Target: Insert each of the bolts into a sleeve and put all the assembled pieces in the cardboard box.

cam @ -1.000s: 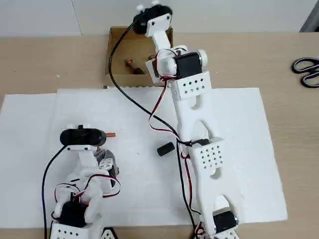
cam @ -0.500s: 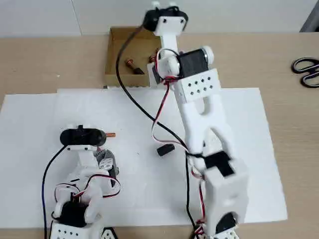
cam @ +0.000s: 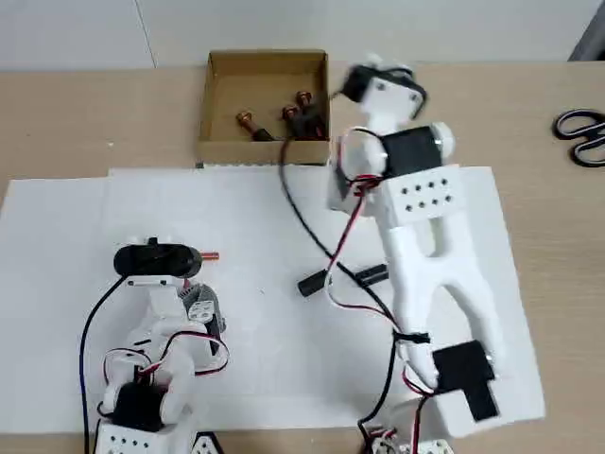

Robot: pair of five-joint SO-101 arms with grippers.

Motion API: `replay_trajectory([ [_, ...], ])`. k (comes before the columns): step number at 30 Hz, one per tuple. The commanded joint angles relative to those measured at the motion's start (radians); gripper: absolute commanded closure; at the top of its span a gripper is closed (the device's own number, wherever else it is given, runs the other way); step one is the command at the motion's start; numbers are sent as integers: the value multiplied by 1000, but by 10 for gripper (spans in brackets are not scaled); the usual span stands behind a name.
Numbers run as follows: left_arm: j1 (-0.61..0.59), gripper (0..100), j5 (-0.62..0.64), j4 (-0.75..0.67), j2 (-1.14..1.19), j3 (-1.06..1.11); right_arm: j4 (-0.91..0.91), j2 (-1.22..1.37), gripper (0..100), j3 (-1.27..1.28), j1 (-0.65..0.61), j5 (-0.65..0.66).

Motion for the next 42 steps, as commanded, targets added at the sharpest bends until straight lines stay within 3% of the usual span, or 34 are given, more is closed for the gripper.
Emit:
replay_trajectory([
  [1, -6, 994, -2, -25, -9, -4, 4, -70, 994, 109, 67, -32],
  [15, -6, 994, -2, -25, -9, -4, -163, -77, 991, 460, 67, -38],
  [30, -6, 994, -2, -25, -9, -4, -242, -71, 989, 477, 2, -38],
  [36, -6, 994, -2, -25, -9, -4, -242, -71, 850, 477, 1, -40],
  [42, -6, 994, -2, -25, -9, -4, -260, -22, 872, 477, 4, -43],
])
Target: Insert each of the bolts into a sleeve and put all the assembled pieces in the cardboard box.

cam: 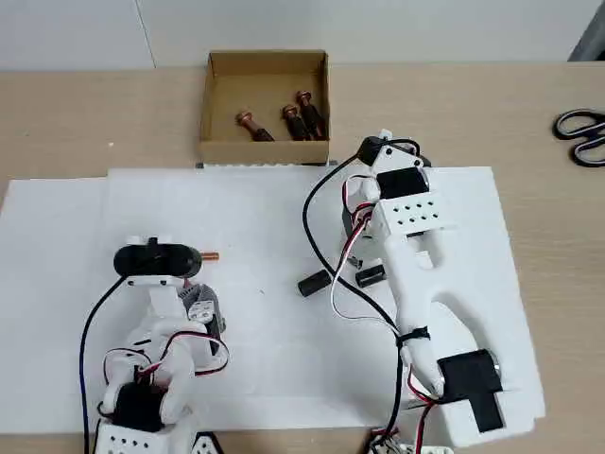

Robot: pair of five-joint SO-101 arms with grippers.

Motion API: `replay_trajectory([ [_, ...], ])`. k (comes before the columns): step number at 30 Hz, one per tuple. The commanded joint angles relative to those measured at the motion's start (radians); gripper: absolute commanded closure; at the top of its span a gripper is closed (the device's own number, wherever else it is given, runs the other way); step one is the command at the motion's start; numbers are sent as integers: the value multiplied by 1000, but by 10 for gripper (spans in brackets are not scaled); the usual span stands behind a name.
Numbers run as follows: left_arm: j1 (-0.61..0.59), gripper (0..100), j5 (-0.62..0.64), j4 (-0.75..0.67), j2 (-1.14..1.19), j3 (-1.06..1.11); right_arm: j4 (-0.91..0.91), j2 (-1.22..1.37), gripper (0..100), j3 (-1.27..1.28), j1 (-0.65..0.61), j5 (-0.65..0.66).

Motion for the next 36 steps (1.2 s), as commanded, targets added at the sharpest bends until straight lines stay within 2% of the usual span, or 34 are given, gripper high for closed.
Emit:
replay_trajectory([
  [1, -6, 994, -2, -25, -9, -4, -18, 30, 881, -5, -1, -8],
  [11, -6, 994, -2, -25, -9, -4, -90, 160, 894, -6, 1, -8],
  [23, -6, 994, -2, -25, -9, -4, 4, 150, 894, -11, -2, -8],
  [31, -6, 994, -2, -25, -9, -4, 24, -73, 898, -6, -7, -9],
  [33, -6, 994, -2, -25, -9, -4, 30, -120, 898, -5, -4, -44],
  [36, -6, 994, -2, -25, -9, -4, 76, -165, 898, -6, -5, -172],
])
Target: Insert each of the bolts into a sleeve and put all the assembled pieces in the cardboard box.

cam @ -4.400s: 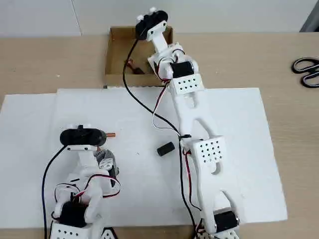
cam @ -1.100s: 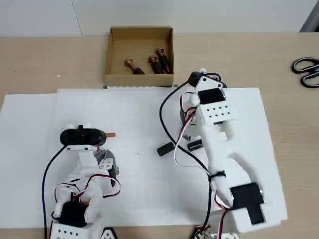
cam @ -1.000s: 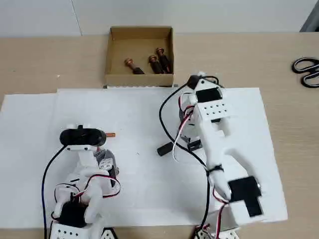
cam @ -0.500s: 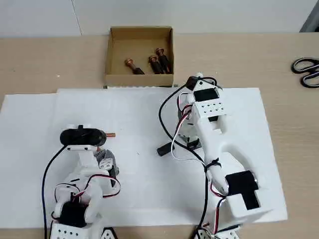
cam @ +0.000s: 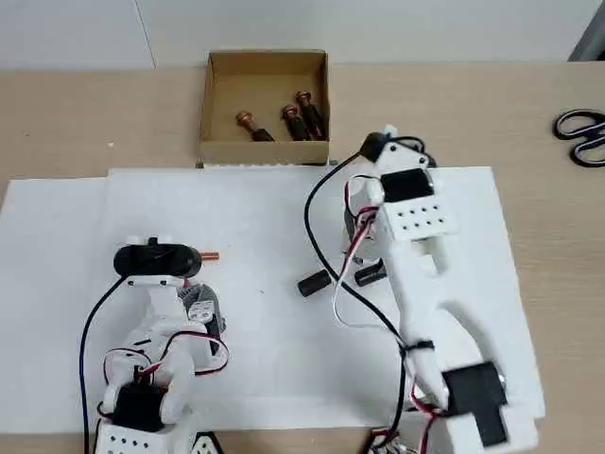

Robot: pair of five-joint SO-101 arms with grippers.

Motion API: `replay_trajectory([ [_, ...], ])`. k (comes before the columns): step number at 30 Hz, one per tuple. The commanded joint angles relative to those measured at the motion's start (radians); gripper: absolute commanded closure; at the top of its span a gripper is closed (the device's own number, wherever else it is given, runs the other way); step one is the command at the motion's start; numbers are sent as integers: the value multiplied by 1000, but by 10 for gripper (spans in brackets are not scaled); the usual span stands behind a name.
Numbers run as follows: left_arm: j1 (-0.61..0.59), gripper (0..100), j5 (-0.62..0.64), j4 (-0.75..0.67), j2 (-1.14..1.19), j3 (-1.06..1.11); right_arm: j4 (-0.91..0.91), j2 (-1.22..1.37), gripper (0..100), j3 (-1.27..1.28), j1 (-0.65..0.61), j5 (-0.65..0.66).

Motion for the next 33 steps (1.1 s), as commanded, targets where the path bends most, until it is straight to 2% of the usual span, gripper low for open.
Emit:
replay_trajectory([
  [1, -6, 994, -2, -25, -9, -4, 53, -77, 898, -5, -5, -133],
  [4, -6, 994, -2, -25, -9, -4, 74, -84, 898, -5, 1, -244],
  [7, -6, 994, -2, -25, -9, -4, 62, -76, 898, -3, 1, -275],
  [20, -6, 994, -2, -25, -9, -4, 8, 165, 894, -9, 2, -278],
  [33, -6, 994, -2, -25, -9, -4, -36, 183, 894, -5, 24, -273],
])
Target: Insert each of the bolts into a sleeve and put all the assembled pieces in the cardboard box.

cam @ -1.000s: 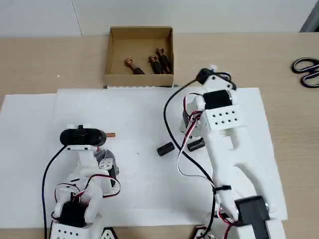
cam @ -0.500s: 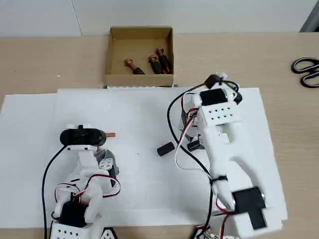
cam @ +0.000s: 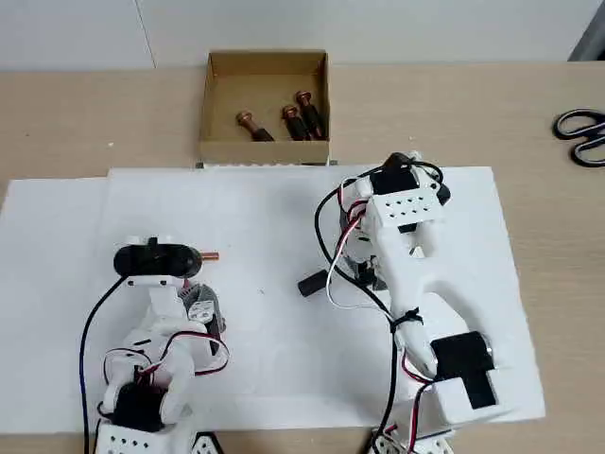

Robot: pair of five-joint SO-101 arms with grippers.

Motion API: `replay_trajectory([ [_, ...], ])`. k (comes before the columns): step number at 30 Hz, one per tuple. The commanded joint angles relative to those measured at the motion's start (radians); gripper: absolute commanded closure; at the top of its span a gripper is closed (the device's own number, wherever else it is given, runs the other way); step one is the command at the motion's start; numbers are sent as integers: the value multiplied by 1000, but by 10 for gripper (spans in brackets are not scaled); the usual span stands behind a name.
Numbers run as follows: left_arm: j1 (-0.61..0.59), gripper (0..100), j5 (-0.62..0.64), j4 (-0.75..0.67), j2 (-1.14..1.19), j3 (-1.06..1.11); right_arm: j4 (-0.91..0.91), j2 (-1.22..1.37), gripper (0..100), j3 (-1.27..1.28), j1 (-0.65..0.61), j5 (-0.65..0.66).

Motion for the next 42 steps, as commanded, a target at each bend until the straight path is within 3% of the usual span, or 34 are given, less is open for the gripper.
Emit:
replay_trajectory([
  [1, -6, 994, -2, -25, -9, -4, -10, -5, 894, -8, 16, -5],
  [16, -6, 994, -2, -25, -9, -4, -8, -7, 890, -12, 18, -2],
  [25, -6, 994, -2, -25, -9, -4, -5, -7, 662, -9, 18, -3],
  [42, -6, 994, -2, -25, -9, -4, -147, 67, 688, -9, 15, -3],
])
